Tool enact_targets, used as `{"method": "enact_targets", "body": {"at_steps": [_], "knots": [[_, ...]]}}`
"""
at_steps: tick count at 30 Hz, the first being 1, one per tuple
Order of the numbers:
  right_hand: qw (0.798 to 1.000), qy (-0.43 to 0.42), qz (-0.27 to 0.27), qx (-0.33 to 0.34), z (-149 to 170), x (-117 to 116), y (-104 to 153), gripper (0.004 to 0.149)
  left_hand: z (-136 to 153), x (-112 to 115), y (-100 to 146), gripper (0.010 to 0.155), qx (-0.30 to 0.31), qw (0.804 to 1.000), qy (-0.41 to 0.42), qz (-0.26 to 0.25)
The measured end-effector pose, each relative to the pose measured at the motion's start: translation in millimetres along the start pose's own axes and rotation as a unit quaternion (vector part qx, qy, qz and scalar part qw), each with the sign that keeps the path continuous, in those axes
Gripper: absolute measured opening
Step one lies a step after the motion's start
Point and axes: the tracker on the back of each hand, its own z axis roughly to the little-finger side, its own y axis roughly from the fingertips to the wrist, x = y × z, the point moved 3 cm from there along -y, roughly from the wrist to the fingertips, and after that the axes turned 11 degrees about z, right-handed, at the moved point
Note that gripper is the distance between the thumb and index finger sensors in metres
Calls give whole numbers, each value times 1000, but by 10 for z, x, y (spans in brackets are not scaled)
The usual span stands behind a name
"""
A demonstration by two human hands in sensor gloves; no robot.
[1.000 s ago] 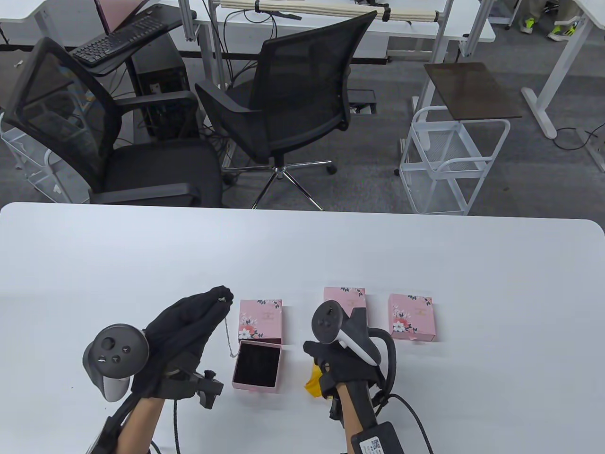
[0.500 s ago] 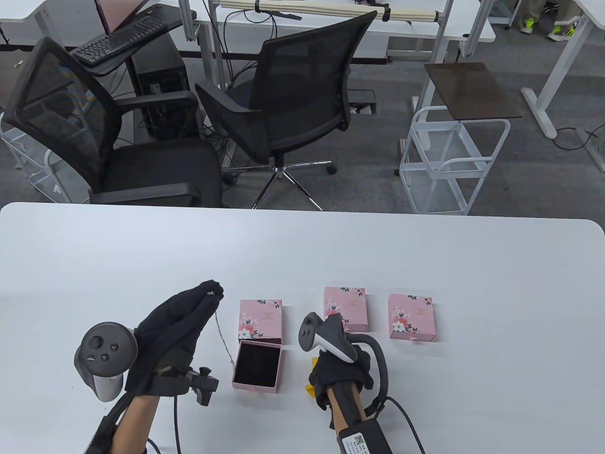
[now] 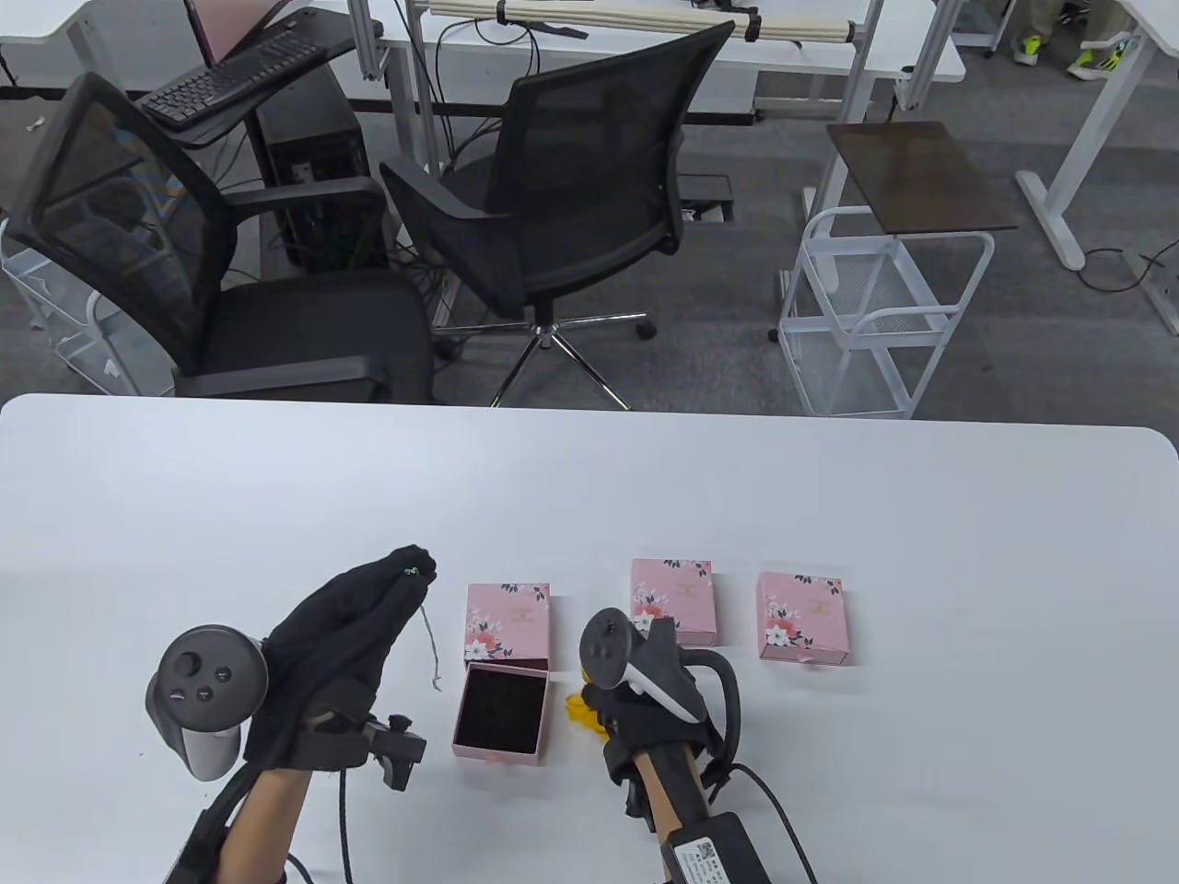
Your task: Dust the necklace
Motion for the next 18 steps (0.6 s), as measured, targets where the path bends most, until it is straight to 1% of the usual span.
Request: {"method": "enact_targets", "body": {"at_steps": [1,3,5,7,8,9,10,13,15,18], "knots": [[999,-47,22,11,-42,105,19,47,0,5,-4,38,0,1000,3,3],[989,-131,58,34,-126,284,68,47,2,14,-8,38,0,1000,5,8],[969,-221,95,63,-225,458,140,47,10,37,-15,38,-1,1000,10,15],[947,-283,123,86,-311,587,211,48,12,64,-19,38,-2,1000,14,24],[940,-299,131,94,-339,622,234,48,11,75,-20,38,-2,1000,16,26],[924,-334,149,108,-407,691,289,48,7,99,-24,38,-2,999,18,32],[920,-344,153,112,-429,709,307,48,5,111,-26,38,-1,999,19,36],[898,-379,176,141,-561,802,398,49,-4,195,-39,38,2,998,31,60],[889,-390,186,153,-618,835,437,49,-7,248,-44,38,3,996,42,75],[880,-403,180,174,-686,852,472,51,-5,318,-50,38,3,994,62,92]]}}
